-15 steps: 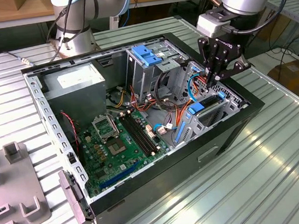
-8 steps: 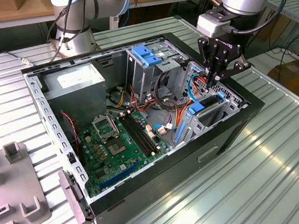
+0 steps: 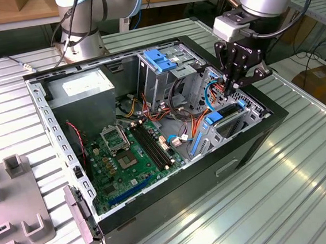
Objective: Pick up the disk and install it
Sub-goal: 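Insert the first disk wire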
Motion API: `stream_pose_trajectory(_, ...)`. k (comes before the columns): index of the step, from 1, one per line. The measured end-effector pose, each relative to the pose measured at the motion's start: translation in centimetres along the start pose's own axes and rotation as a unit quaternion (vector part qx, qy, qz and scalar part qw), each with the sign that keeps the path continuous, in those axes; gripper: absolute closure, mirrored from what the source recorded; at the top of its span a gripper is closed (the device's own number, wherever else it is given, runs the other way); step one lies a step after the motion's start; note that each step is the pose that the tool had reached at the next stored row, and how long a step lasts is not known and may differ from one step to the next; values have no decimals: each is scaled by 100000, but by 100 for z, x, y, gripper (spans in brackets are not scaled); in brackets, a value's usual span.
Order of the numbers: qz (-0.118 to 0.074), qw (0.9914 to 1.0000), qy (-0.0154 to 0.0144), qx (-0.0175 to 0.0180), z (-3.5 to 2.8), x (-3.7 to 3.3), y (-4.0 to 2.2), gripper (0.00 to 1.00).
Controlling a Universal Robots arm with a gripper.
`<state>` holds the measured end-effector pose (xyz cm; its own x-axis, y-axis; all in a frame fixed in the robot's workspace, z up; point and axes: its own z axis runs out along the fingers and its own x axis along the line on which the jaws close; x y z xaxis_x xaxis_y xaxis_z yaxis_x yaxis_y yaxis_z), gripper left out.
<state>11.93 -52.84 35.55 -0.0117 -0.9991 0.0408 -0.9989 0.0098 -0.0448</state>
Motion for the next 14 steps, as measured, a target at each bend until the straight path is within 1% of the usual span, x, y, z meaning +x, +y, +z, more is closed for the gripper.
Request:
stream_pose_trajectory(1,56,100000,-279,-7,3,27,0,83)
stream_pose_trajectory(2,65,99999,-401,-7,6,47,0,83)
stream_pose_trajectory(5,83,99996,-909,-14,19,143,-1,83)
stream_pose_trajectory(6,95,99993,-1205,-19,25,192,-1,83)
stream_pose_trajectory(7,106,99990,-1412,-20,27,213,-1,83)
stream_pose_trajectory(8,123,99984,-1757,-24,30,229,2,83)
stream_pose_trajectory(11,94,99954,-3019,-29,36,262,34,83)
stream_pose_trajectory(13,-138,99943,-3367,-32,41,287,56,83)
stream_pose_trajectory(14,-200,99942,-3388,-30,41,296,62,83)
